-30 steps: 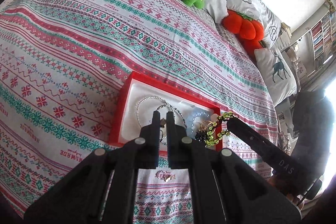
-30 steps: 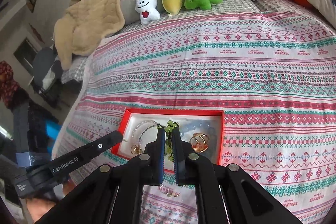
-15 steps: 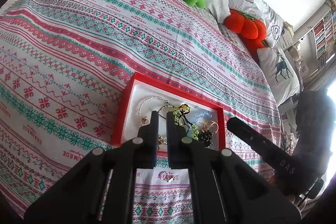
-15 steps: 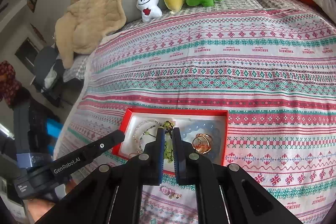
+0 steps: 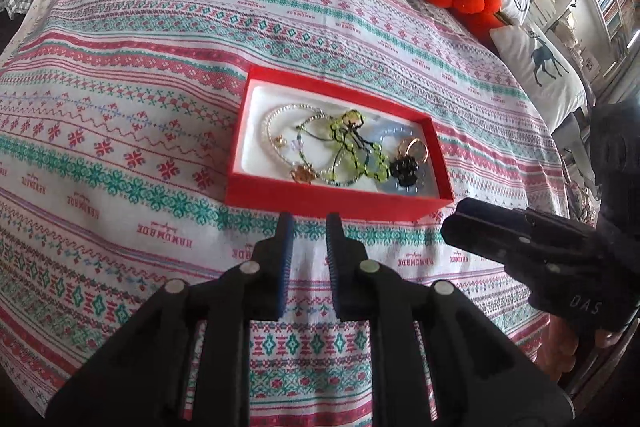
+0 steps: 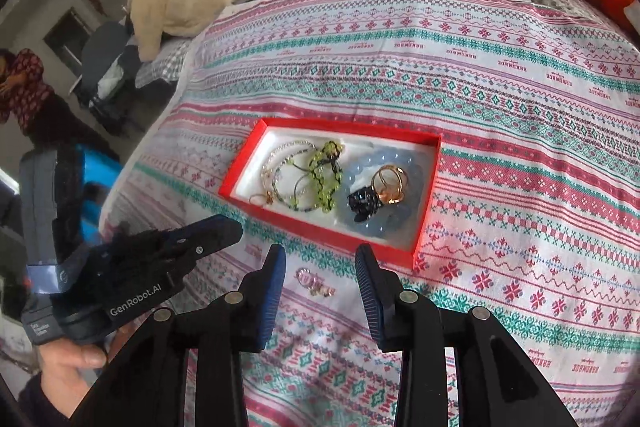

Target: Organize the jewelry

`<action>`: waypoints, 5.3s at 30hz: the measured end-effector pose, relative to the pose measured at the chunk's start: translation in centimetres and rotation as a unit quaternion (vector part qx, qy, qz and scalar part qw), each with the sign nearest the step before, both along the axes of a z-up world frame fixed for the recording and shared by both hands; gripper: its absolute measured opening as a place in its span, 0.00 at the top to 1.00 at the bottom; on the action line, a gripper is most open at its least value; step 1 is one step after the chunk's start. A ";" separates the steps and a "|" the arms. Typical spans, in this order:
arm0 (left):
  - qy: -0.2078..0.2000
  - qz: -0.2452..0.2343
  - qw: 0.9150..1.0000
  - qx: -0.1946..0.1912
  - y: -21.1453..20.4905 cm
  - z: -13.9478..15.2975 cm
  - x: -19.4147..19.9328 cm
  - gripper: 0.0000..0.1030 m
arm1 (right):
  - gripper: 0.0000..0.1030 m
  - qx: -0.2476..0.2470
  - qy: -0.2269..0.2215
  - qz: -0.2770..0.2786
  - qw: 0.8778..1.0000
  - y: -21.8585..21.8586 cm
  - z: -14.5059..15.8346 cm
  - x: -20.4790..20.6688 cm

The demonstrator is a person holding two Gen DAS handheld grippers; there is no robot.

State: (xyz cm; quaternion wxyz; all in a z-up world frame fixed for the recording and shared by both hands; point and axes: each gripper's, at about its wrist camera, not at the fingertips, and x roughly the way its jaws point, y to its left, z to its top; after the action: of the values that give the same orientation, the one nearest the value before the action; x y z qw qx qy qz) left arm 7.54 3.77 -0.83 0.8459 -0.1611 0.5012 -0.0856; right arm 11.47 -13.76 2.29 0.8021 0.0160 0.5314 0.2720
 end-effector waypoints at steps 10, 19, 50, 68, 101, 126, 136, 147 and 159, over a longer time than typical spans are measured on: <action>0.041 -0.015 0.999 0.002 -2.7 -3.0 0.4 0.84 | 0.64 -0.053 0.020 -0.002 0.998 -0.4 -2.1 -0.7; 0.061 -0.010 0.998 0.032 -4.8 -4.7 1.0 0.84 | 0.64 -0.074 0.021 0.006 0.997 0.0 -3.0 -0.7; 0.075 0.019 0.997 0.012 -2.3 -4.5 0.0 1.00 | 0.64 -0.106 0.010 0.057 0.993 2.7 -5.4 -1.2; 0.073 0.046 0.996 0.002 1.0 -4.0 -0.3 0.96 | 0.92 -0.141 0.001 0.091 0.986 7.3 -8.0 -0.6; 0.058 -0.014 0.994 0.089 -5.9 -5.1 0.7 0.68 | 0.92 -0.119 0.015 0.024 0.993 -0.5 -5.5 -0.2; 0.059 0.018 0.997 0.052 0.1 -4.1 0.4 0.97 | 0.62 -0.119 0.009 0.050 0.992 5.1 -7.1 -0.4; 0.054 0.030 0.997 0.037 2.2 -3.6 0.2 0.97 | 0.93 -0.145 -0.003 0.061 0.988 7.6 -7.8 -0.5; -0.003 0.042 0.998 -0.038 4.6 1.1 -0.8 0.97 | 0.93 -0.097 -0.020 0.068 0.993 5.6 -3.2 -0.8; -0.023 0.046 0.995 -0.088 1.4 2.1 3.9 0.97 | 0.92 -0.001 -0.040 -0.057 0.998 1.3 -0.7 2.6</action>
State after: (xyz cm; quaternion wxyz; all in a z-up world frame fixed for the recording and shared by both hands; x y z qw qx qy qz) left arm 11.42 5.20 1.27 0.8430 -0.2557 0.4639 -0.0941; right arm 14.10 -12.41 1.64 0.8369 0.0345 0.4973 0.2259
